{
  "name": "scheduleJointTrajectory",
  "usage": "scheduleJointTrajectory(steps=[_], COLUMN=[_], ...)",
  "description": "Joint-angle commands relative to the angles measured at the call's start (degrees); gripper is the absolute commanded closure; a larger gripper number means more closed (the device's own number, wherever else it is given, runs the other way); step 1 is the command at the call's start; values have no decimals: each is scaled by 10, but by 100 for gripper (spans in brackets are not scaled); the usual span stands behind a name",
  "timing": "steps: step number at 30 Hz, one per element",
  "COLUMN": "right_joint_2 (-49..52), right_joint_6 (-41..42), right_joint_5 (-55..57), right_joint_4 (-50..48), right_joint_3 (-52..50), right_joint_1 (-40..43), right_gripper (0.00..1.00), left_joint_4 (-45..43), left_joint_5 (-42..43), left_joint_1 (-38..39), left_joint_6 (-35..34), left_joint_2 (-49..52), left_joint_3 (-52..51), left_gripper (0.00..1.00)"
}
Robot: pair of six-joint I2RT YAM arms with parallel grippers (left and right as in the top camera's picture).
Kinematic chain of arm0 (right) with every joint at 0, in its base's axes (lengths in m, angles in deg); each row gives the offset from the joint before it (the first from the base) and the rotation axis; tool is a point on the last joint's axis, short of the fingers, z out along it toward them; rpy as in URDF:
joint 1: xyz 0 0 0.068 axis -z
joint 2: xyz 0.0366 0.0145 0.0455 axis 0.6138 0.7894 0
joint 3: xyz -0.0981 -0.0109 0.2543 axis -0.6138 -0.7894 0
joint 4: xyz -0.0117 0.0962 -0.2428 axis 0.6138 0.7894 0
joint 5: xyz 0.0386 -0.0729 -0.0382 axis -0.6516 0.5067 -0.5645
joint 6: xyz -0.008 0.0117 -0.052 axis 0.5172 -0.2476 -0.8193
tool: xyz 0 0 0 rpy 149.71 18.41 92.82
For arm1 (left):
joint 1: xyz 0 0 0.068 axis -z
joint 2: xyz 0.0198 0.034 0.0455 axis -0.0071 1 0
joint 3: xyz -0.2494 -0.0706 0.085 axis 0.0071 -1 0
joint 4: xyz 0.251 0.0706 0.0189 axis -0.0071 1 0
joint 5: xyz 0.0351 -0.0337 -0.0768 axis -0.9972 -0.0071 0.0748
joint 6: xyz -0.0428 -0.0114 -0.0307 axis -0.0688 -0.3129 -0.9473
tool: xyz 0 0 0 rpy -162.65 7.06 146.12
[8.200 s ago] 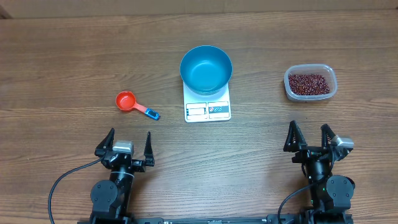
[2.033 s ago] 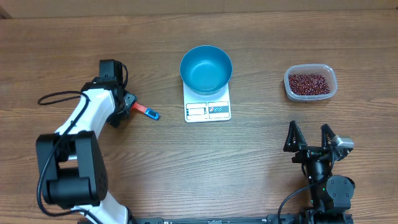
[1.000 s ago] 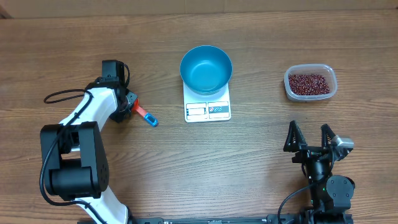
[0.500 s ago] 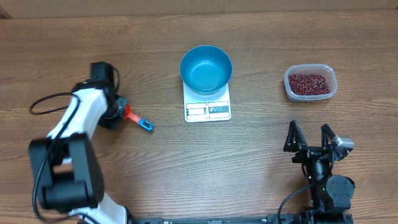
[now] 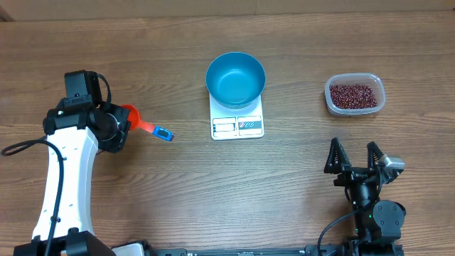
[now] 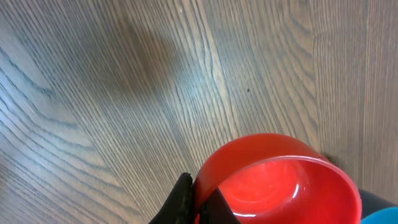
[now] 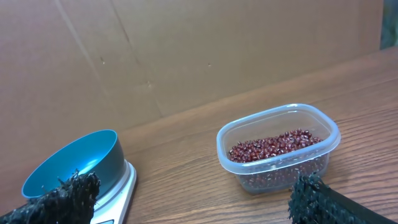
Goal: Scoop item into bowl and weigh 150g on scale
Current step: 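Move the right gripper toward the blue handle of the held cup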
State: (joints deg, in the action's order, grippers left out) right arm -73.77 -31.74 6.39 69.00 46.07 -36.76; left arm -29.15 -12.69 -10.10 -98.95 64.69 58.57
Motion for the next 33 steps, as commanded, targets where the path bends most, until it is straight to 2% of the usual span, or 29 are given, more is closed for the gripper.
scheduleJointTrajectory(steps=[1,3,6,9,12,15,19,23,26,33], right_joint_2=[-5,-5,-5,-5,-5,-5,-5,-5,-5,10], right_joint_6=[-4,-2,50,168,347,446,470,405,411,414], right_joint_5=[4,4,-17,-95,-242,-354,-374,-370,-370,-338], right_joint_4=[-4,-8,-5,-12,-21,-21,-26,-34,-32,51], right_joint_3=[-6,-6,-6,-6,-6,-6,-6,-5,1,73], right_joint_1=[2,2,1,1,1,1,1,2,2,2], right_gripper=[0,0,0,0,0,0,0,0,0,3], left_joint_4=[8,18,29,35,37,37,37,40,41,42], left_joint_5=[23,23,22,20,20,20,20,20,20,21], left_joint_1=[-2,-2,-2,-2,-2,-2,-2,-2,-2,0], left_joint_6=[-22,-38,-49,-49,-49,-49,-48,-49,-49,-49], left_joint_2=[-6,-6,-6,-6,-6,-6,-6,-6,-6,-6], left_joint_3=[10,10,10,10,10,10,10,10,10,10], left_gripper=[96,96,96,96,96,96,96,96,96,96])
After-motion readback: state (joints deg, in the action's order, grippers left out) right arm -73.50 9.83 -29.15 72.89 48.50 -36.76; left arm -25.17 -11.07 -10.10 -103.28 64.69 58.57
